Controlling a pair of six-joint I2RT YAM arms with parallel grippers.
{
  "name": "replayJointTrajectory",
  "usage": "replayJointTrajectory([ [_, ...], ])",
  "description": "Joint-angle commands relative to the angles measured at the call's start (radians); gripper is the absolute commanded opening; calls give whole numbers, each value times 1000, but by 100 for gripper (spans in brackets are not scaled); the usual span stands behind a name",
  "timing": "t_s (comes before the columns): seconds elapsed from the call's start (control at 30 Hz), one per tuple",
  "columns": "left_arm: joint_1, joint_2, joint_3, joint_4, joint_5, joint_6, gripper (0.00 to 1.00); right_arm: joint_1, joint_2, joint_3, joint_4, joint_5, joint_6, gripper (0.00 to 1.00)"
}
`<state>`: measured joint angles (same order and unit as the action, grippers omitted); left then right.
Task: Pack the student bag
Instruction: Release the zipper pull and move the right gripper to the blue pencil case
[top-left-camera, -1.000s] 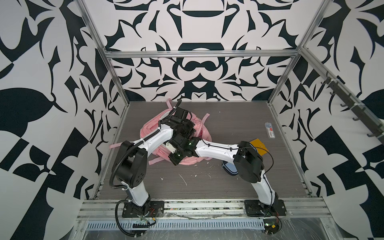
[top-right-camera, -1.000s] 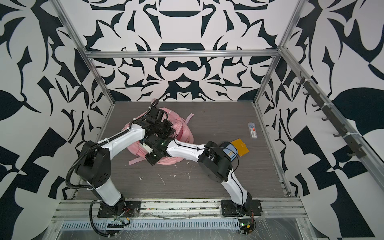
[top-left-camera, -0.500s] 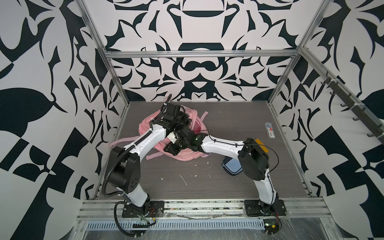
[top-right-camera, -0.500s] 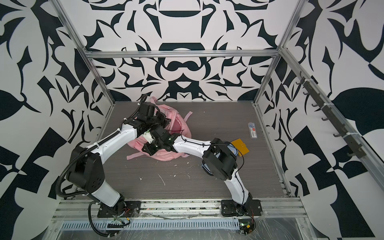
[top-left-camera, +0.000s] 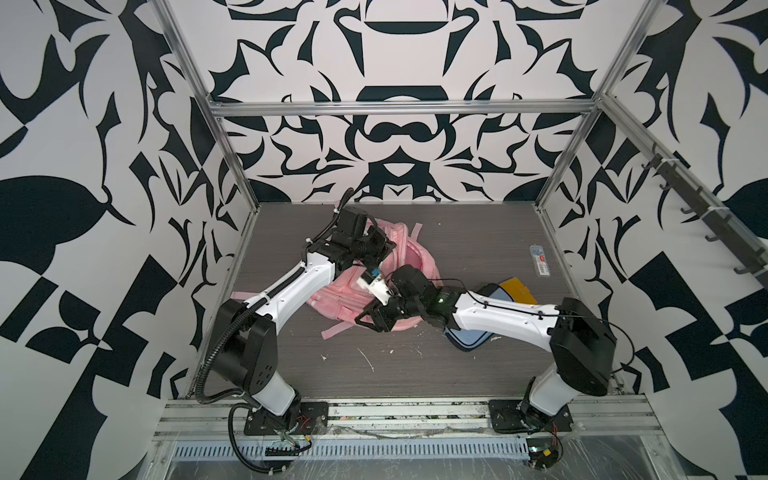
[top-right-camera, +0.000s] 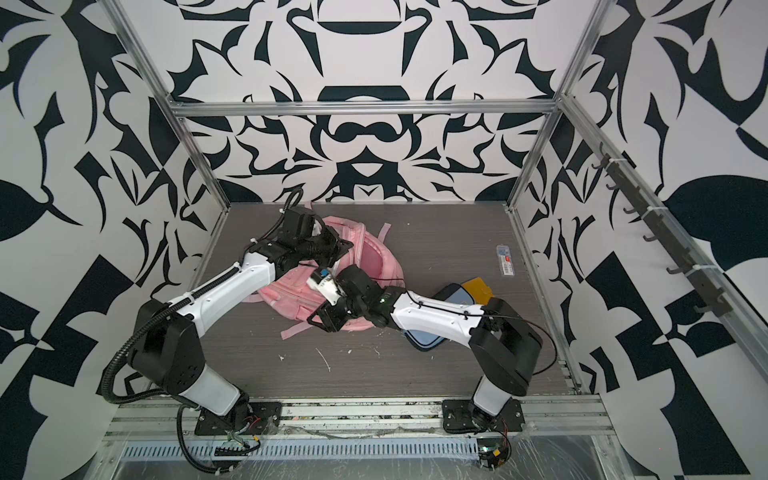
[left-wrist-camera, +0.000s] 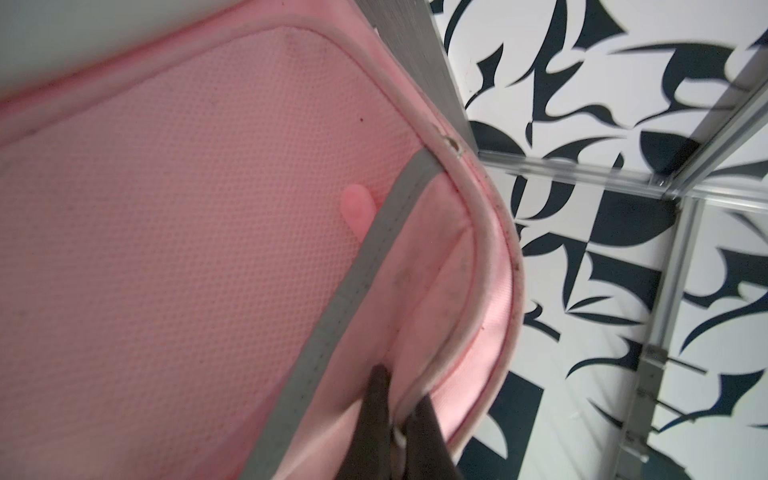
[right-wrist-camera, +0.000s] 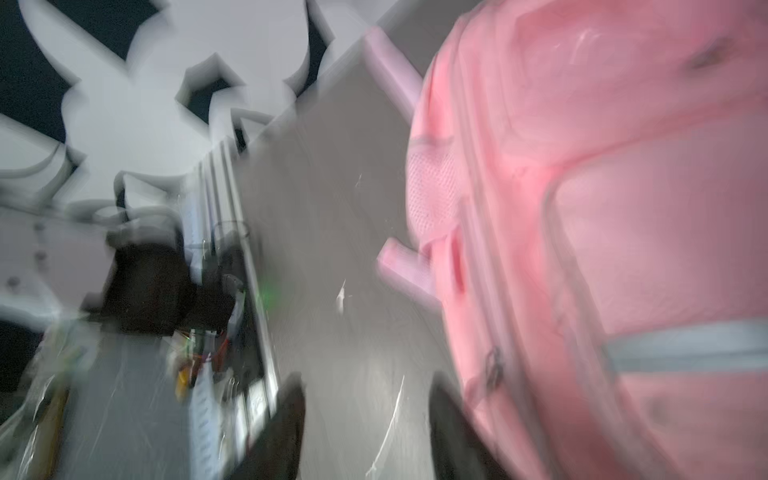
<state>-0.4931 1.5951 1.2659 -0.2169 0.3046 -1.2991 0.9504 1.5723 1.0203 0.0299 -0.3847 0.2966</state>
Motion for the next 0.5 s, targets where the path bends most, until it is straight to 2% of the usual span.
replayJointTrajectory([
  [0.0,79,16,20,17,4,64,0,-48,-242,-68,34,92,54,51],
  [0.1,96,28,12,42,23,83,0,-106,-406,-119,-89,182,107,55],
  [0.23,110,25,23,33,31,135,0,-245,-587,-118,-340,261,192,60],
  [0.47,120,28,55,-2,82,243,0,-440,-725,-122,-722,388,326,70],
])
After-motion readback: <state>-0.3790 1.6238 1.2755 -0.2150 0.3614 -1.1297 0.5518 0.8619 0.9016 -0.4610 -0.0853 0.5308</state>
